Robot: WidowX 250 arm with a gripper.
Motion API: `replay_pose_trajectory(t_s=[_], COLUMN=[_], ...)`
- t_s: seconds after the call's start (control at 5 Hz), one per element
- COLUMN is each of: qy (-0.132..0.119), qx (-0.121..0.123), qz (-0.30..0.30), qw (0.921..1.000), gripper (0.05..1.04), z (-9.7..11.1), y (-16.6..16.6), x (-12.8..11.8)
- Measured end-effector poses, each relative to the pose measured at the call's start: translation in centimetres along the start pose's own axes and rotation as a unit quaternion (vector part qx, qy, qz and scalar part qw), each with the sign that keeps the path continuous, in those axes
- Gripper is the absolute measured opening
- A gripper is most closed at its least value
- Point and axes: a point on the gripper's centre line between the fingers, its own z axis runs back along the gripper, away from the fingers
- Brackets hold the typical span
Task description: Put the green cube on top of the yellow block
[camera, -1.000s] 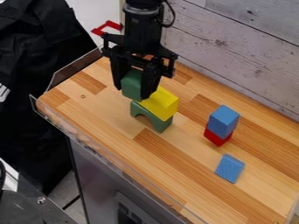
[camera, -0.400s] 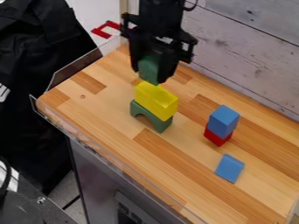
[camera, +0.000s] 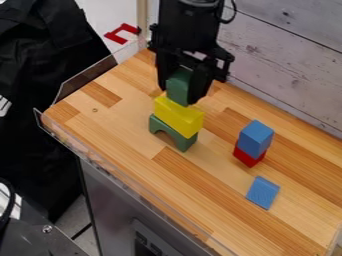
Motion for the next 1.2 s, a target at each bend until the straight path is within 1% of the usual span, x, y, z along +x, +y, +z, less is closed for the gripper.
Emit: replay_pose_trajectory(t_s=[0.2,0.4,0.8,1.0,1.2], qy=[0.009,0.024,0.027,0.034,0.035], qx=[-0.009,-0.010,-0.015,-0.014,-0.014], qz=[0.006,0.002,0.011,0.018,0.027], qw=[0.9999,0.9997,0.9994,0.9992,0.9989], gripper=[0.592,0.592,0.592,0.647,0.930], z=[-0.8,-1.6,-2.1,-2.2,-1.9], y=[0.1,0.2,0.8,0.9,1.1], x=[0.0,-0.1,0.0,-0.1,0.0])
